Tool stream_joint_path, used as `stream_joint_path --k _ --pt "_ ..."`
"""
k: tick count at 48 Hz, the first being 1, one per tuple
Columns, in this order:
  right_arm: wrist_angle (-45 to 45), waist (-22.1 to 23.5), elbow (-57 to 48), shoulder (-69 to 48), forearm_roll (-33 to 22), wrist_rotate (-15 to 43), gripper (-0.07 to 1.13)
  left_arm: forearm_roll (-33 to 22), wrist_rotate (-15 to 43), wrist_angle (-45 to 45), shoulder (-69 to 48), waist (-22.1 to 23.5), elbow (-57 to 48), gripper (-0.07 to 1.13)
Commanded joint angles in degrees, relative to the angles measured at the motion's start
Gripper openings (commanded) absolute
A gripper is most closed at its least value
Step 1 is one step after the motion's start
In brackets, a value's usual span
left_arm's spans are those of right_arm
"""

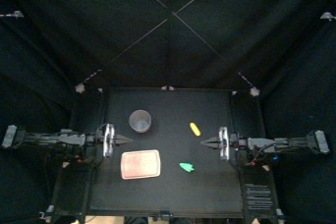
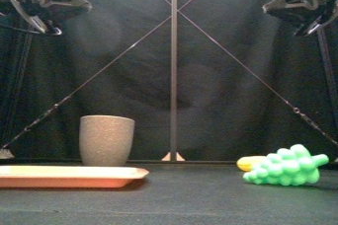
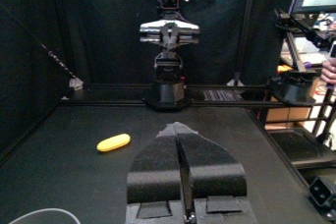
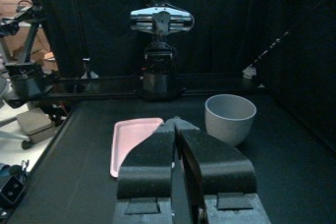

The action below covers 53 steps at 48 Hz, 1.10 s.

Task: Pick the corn then place it on the pink plate
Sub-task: Pick the corn

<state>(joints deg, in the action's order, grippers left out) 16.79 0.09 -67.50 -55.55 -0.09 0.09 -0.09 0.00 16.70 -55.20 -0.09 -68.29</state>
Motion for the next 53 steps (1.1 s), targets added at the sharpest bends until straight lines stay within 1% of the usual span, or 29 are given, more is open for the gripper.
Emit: stream_joint_path --k 1,4,9,13,18,22,25,30,41,48,53 --pt "-0.3 1.8 -0.4 2.4 0.9 0.5 0.03 0.4 0.3 -0.1 -1.5 -0.4 1.2 -0.04" --pt "-1.4 3.9 -1.1 3.7 2.5 1.1 0.04 0.4 0.2 -0.7 -2.7 -0.4 1.1 -0.04" --pt "-4.7 8.7 -1.5 6.3 5.5 2.2 0.06 0.4 0.3 -2.5 -5.2 -0.5 1.0 -0.04" --pt "-6.9 12.5 -1.1 8.1 6.8 2.3 0.09 0.4 0.3 -3.8 -6.6 -0.5 1.0 -0.04" --pt "-7.8 16.6 -0.6 9.4 7.4 2.4 0.15 0.3 0.2 -5.3 -7.2 -0.5 1.1 -0.04" --pt "-8.3 18.6 -0.4 9.8 8.0 2.5 0.22 0.3 0.2 -5.9 -7.2 -0.5 1.1 -0.04" --pt "-8.9 20.0 -0.4 9.8 9.4 2.5 0.29 0.3 0.2 -6.0 -7.2 -0.5 1.1 -0.04" --pt "-10.4 21.3 -0.4 10.1 11.9 2.5 0.42 0.4 0.3 -6.1 -7.2 -0.5 1.2 -0.04" --pt "-12.3 21.7 -0.5 12.8 15.0 2.5 0.69 0.4 0.3 -6.1 -7.2 -0.5 1.3 -0.04" --pt "-12.4 22.1 0.6 17.1 16.3 2.4 0.80 0.5 0.3 -6.1 -7.2 -0.9 1.3 -0.04" --pt "-12.5 22.4 1.7 20.7 16.5 2.5 0.83 0.5 0.3 -6.2 -7.2 -1.1 1.3 -0.04"
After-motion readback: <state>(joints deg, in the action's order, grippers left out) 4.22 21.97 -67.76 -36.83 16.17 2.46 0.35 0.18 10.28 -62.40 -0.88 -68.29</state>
